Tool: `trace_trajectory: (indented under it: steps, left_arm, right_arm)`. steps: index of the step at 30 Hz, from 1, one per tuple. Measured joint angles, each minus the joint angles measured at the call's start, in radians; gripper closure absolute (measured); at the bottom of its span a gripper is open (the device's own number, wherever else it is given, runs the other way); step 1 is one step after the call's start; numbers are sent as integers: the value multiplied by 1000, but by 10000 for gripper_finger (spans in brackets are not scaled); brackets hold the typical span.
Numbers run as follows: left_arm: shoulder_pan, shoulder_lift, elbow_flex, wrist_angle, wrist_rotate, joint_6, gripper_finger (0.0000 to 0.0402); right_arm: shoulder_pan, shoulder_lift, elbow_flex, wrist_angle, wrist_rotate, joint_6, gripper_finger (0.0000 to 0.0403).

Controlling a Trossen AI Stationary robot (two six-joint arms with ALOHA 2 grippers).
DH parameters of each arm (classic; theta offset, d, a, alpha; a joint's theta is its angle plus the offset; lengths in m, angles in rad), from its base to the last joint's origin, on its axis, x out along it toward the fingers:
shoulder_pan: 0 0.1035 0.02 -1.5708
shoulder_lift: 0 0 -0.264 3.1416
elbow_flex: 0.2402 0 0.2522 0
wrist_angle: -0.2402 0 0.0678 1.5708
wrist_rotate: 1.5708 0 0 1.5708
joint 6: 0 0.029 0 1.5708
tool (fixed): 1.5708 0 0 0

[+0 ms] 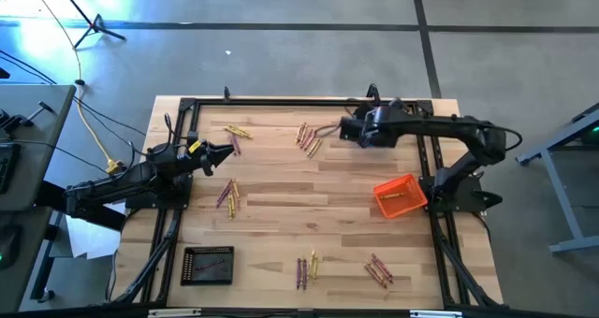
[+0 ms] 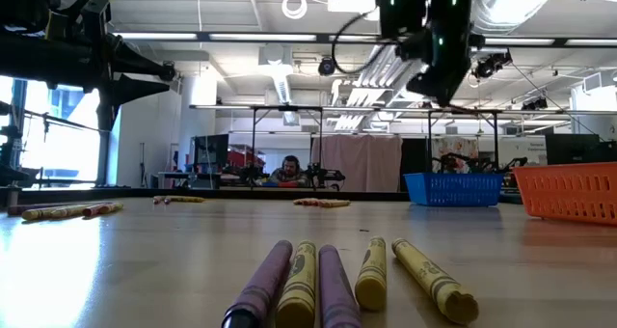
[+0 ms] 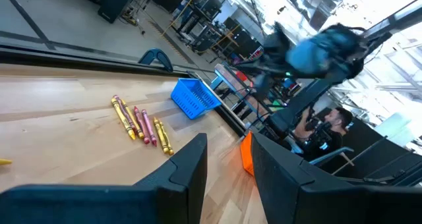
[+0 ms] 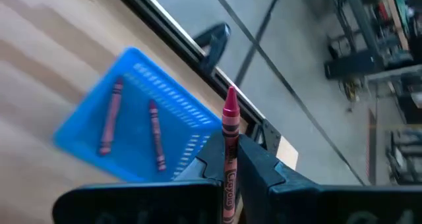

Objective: Sort crayons
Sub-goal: Put the red crayon into the blue basket

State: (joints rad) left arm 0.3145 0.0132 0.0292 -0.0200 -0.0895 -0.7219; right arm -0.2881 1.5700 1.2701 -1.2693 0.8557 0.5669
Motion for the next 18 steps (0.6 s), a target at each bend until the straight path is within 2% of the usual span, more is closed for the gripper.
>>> trace_trajectory:
  steps: [5, 11, 18]
  left_arm:
    - [0, 0, 0, 0, 0, 0, 296]
    - [0, 0, 0, 0, 0, 0, 296]
    - [0, 0, 0, 0, 0, 0, 296]
  right_arm:
    - [-114, 0, -109, 218, -39, -134, 393]
    - [-184, 0, -191, 457, -175, -238, 393]
    - [-216, 0, -253, 593, -225, -321, 390]
